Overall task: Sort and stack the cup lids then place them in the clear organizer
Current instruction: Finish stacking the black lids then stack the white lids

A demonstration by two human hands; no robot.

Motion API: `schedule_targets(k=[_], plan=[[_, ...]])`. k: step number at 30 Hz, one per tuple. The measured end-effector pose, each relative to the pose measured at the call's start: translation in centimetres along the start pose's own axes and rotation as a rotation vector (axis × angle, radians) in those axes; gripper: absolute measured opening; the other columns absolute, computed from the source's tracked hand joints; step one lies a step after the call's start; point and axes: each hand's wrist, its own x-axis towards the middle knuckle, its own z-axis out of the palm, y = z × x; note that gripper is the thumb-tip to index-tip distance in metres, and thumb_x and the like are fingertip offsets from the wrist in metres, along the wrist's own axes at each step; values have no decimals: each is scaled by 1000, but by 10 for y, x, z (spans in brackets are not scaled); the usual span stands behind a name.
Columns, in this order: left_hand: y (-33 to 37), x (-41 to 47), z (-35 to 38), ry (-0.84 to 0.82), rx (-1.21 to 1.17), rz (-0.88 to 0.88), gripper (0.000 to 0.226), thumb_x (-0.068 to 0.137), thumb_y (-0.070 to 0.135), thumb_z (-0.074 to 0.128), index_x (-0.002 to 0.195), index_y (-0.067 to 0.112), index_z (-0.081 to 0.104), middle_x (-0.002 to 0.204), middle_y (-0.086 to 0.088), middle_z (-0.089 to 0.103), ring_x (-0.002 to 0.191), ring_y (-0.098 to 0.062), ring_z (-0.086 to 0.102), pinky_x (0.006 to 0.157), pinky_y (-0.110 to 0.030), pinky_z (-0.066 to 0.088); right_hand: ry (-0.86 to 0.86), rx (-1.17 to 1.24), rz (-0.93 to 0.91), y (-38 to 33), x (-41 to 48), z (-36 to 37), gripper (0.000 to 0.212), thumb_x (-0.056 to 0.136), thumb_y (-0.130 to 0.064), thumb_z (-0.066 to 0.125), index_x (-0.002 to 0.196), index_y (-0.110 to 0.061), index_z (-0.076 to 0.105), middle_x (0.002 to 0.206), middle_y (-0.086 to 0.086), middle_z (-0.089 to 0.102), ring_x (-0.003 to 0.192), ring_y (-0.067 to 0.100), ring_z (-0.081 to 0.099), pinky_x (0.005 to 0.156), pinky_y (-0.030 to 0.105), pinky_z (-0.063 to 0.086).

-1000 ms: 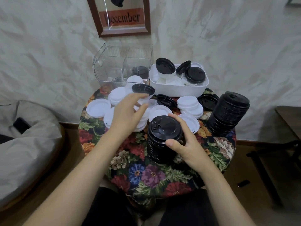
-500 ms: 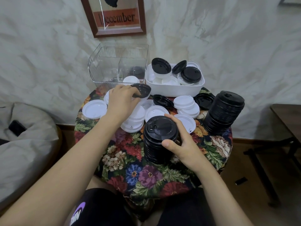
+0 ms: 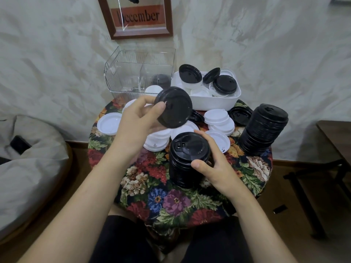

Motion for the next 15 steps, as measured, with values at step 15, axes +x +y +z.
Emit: schedule_targets(k=[15], plan=[[-19, -26, 1, -259, 160, -169, 35, 97, 35, 66, 132, 31, 68, 126, 11, 73, 121, -10, 66, 102, -34, 51, -1, -7, -29, -4, -1, 2, 91, 78, -71, 75, 154, -35, 39, 147, -24, 55, 140, 2, 49, 109, 17, 42]])
